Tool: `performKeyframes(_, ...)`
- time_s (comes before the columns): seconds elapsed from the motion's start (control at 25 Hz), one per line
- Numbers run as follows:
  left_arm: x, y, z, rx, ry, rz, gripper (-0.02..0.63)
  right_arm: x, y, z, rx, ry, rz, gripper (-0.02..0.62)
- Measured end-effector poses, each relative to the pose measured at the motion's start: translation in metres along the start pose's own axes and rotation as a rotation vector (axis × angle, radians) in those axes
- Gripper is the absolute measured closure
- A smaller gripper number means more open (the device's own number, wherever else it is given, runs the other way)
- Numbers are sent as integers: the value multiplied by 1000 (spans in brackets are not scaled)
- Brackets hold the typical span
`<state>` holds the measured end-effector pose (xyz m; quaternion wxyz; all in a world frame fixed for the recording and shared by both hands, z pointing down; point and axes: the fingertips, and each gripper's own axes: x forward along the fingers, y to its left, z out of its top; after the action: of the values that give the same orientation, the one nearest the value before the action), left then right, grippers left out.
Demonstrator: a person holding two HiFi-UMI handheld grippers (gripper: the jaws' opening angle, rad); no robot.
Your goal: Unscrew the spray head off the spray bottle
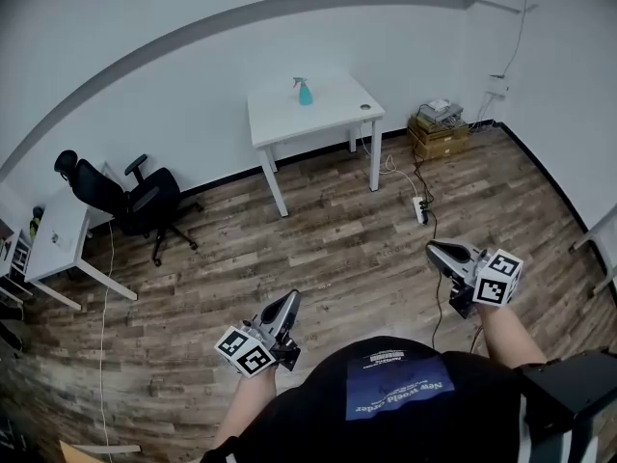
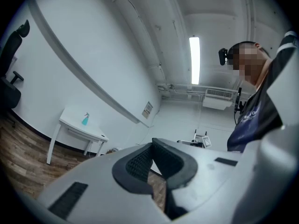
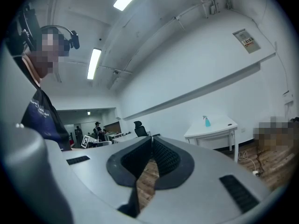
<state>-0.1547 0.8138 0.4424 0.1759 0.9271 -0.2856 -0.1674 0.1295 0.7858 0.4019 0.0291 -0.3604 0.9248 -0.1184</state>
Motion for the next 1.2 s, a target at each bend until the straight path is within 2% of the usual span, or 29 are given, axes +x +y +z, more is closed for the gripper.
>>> performKeyframes(0.32,-2,49,10,-16,-12,58,612,63,-17,4,14,28,62,597)
performKeyframes(0.56,24,76,20,4,-8,119,612,104,-59,12,38,32,125,597)
performKeyframes(0.76,66,96,21,37,-15,172,612,124,-112,25,39,16,192,597)
performKeyframes(1.2,221,134,31,65,-73,251,611,151,-272,79,18,24,287,597)
